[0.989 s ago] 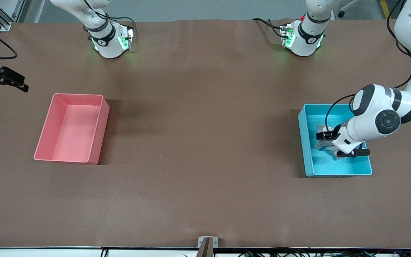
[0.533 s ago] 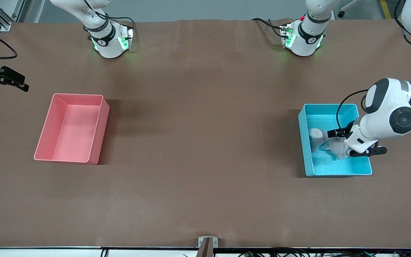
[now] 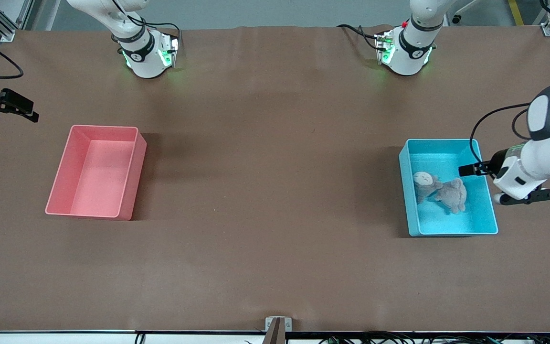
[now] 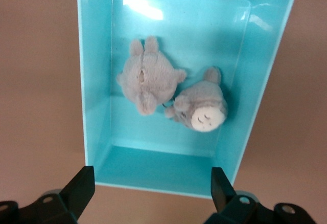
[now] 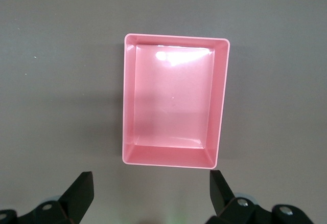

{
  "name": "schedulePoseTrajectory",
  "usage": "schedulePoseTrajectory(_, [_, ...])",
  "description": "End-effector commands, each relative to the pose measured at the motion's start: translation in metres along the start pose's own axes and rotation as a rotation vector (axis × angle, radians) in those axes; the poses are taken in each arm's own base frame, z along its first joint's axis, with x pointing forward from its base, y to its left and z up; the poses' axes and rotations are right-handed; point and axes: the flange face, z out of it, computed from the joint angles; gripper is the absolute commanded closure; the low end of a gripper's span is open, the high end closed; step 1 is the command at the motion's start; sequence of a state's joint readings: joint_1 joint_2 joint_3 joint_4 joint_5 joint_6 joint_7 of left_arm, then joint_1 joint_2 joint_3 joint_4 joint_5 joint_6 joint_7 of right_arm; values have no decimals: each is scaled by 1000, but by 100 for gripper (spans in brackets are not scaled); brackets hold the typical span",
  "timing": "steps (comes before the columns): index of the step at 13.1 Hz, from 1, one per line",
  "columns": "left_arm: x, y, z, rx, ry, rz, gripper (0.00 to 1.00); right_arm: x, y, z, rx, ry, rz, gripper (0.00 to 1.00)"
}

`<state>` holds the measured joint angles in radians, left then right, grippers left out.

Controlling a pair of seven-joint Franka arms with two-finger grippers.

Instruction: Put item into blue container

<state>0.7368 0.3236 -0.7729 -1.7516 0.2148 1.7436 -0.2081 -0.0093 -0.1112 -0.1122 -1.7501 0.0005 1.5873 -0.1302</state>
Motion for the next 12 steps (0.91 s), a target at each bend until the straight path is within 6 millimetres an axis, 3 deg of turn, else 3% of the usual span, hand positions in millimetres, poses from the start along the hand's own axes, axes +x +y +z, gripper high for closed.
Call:
schedulePoseTrajectory(1, [-29, -16, -42, -21, 14, 5, 0, -10, 0, -4, 11, 7, 8, 0])
schedulePoseTrajectory(2, [-39, -20, -61, -43, 40, -7, 0, -10, -1, -5, 11, 8, 7, 0])
schedulePoseTrajectory(6, [-73, -6, -112, -62, 106, -37, 0, -11, 0, -8, 10, 22, 4, 0])
schedulePoseTrajectory(12, [-92, 10, -162, -75, 205, -21, 0, -9, -3, -11, -7, 32, -12, 0])
